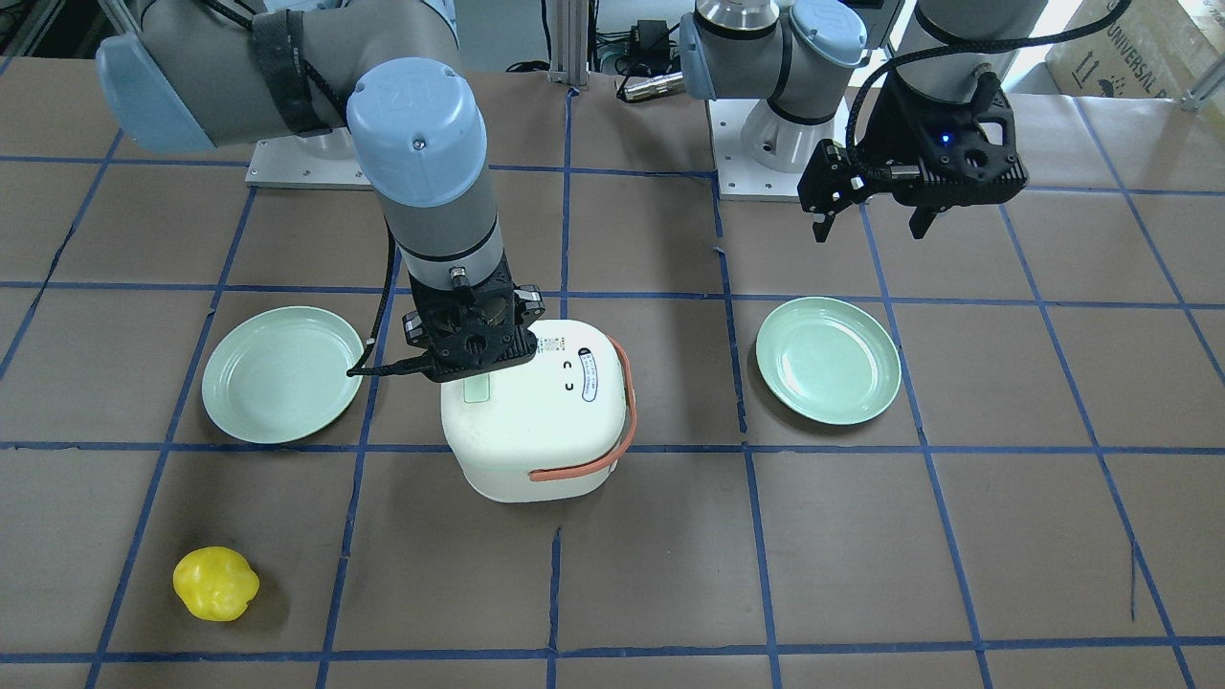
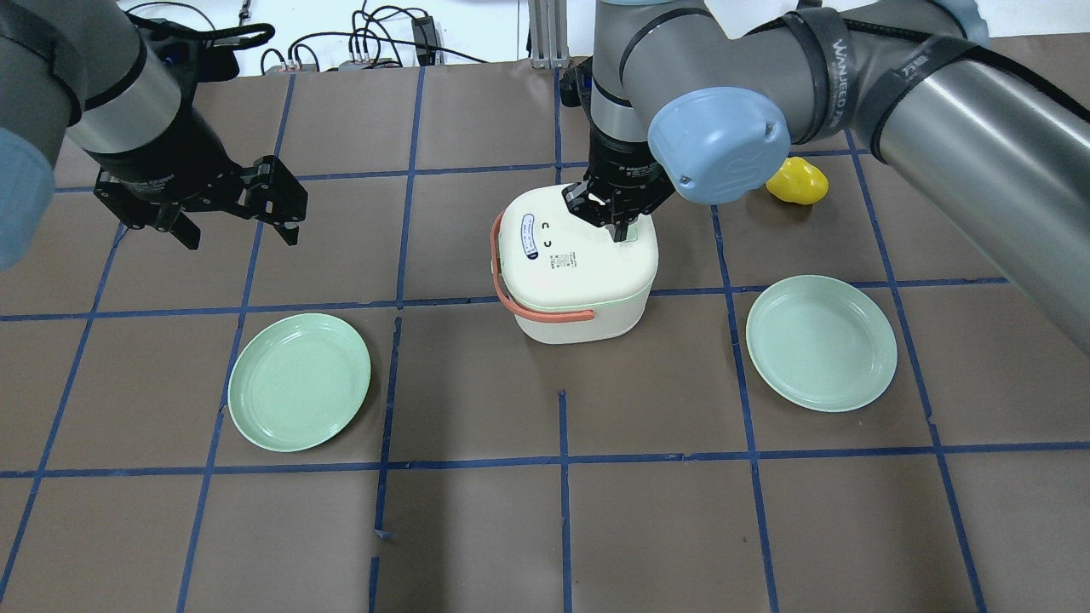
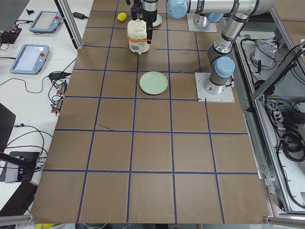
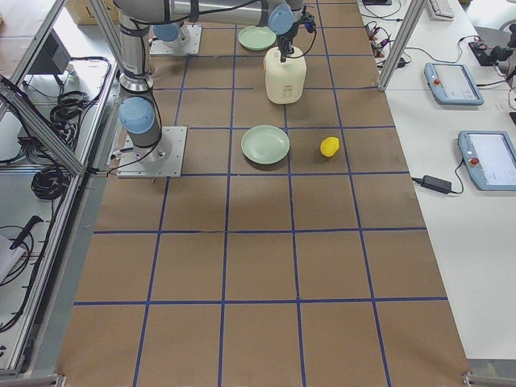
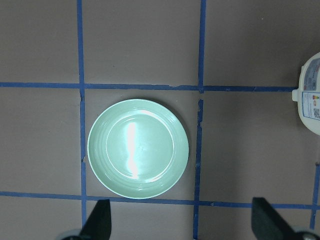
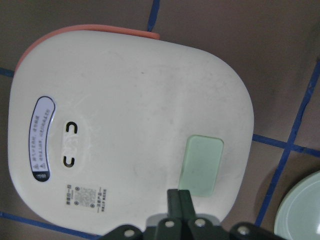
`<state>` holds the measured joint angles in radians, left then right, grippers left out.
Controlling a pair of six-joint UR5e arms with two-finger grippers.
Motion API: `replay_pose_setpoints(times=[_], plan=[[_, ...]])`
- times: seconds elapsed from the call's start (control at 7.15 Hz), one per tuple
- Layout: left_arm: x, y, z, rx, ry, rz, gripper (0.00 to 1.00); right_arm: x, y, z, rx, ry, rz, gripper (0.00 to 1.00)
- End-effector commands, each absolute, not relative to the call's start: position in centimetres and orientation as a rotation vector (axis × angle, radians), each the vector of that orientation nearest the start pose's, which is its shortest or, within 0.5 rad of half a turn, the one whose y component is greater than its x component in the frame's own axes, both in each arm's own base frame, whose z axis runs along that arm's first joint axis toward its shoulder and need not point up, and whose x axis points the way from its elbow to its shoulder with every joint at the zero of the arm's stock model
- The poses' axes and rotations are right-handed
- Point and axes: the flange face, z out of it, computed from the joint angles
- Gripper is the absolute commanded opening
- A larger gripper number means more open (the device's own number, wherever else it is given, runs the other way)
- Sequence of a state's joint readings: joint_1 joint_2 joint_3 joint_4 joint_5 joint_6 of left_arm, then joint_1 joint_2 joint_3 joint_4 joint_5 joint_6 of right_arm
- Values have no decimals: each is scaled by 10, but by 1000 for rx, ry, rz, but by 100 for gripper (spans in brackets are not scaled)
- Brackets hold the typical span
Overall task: Press rice cooker button
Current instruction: 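Press down on the rice cooker's lid release button with the right gripper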
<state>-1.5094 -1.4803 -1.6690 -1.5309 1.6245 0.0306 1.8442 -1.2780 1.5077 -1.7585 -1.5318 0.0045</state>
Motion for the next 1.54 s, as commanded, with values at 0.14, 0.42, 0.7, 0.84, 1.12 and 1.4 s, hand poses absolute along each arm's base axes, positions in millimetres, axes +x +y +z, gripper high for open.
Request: replay_pose_setpoints(times=[0.14,0.42,0.7,0.84,1.12,1.4], plan=[[-100,-464,487,-49,3086,-46,100,291,-543,372,-415,3081,84,1],[-100,-464,487,-49,3086,-46,100,294,-545,362,-419,3080,105,1],[-100,-463,486,-49,3086,-43,100,295,-548,354,-421,3081,126,1],[-100,-463,486,-49,3086,-43,100,293,-550,353,-416,3082,129,1],[-100,-464,487,-49,3086,-46,100,283,-554,355,-423,3079,123,1],[-100,-464,487,-49,3086,-46,100,282,-554,355,-425,3079,123,1]])
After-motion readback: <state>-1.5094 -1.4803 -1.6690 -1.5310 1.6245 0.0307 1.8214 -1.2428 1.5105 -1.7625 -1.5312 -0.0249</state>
